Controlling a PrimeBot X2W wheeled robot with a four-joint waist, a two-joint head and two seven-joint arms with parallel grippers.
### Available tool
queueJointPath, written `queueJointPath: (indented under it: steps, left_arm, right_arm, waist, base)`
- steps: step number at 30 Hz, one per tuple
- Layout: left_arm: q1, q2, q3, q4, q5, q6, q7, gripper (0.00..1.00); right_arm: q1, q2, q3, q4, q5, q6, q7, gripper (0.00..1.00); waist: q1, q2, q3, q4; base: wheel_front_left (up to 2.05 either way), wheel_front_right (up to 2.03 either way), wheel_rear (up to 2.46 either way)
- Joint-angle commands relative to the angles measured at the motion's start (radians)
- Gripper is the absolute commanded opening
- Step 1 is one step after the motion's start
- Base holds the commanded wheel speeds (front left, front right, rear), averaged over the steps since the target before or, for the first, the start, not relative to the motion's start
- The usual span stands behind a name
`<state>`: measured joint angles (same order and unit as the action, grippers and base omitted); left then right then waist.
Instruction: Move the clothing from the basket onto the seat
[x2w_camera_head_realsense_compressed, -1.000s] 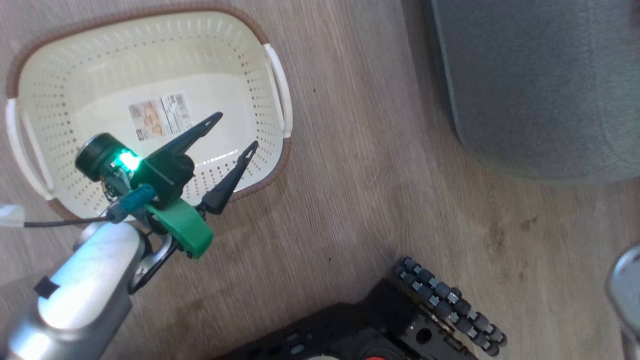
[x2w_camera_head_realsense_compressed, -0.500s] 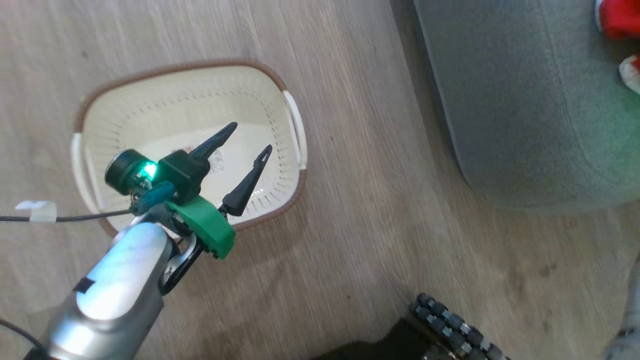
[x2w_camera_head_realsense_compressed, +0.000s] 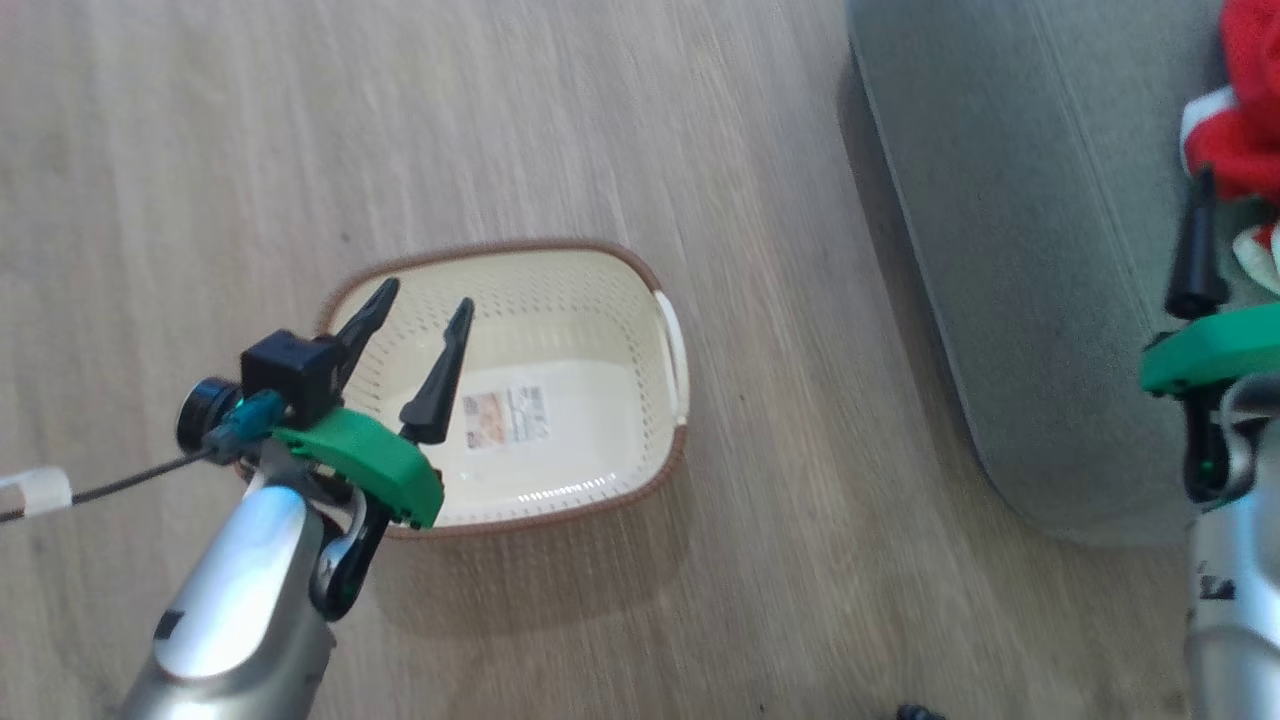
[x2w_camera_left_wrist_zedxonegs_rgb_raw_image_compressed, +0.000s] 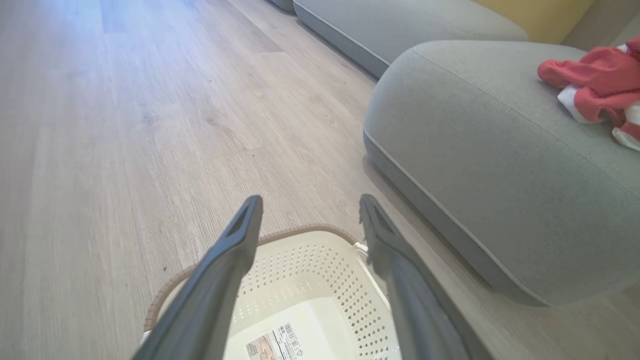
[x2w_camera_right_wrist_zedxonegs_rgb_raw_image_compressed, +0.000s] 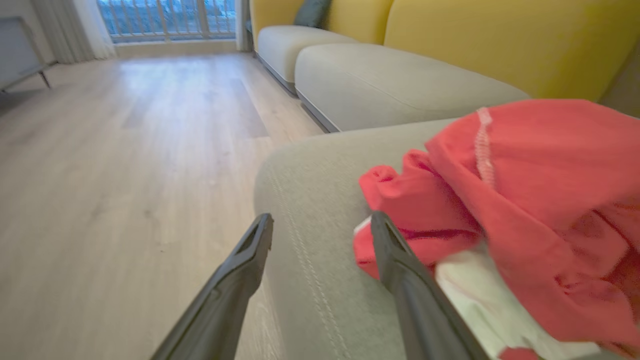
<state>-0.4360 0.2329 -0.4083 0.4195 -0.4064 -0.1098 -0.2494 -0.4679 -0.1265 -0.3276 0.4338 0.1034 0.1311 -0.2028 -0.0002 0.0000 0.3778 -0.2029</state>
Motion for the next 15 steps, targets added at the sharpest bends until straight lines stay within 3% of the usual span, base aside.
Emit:
queueJointPath:
  steps: [1,15]
  left_arm:
    - [0.006,0.003,0.063,-0.019,0.015,0.003,-0.012,1.00]
    - [0.133,-0.100,0.338,0.023,0.119,-0.006,-0.012,1.00]
  right_arm:
    - [0.001,-0.010,0.047,-0.038,0.030,0.000,-0.011,1.00]
    - [0.050,0.029,0.285,0.061,0.056,0.000,-0.055,1.00]
  waist:
    - [0.0002,0.0000,-0.072,0.053]
    - [0.0002,0.0000,-0.237,0.172]
  base:
    - [0.00,0.00,0.00]
    - [0.00,0.00,0.00]
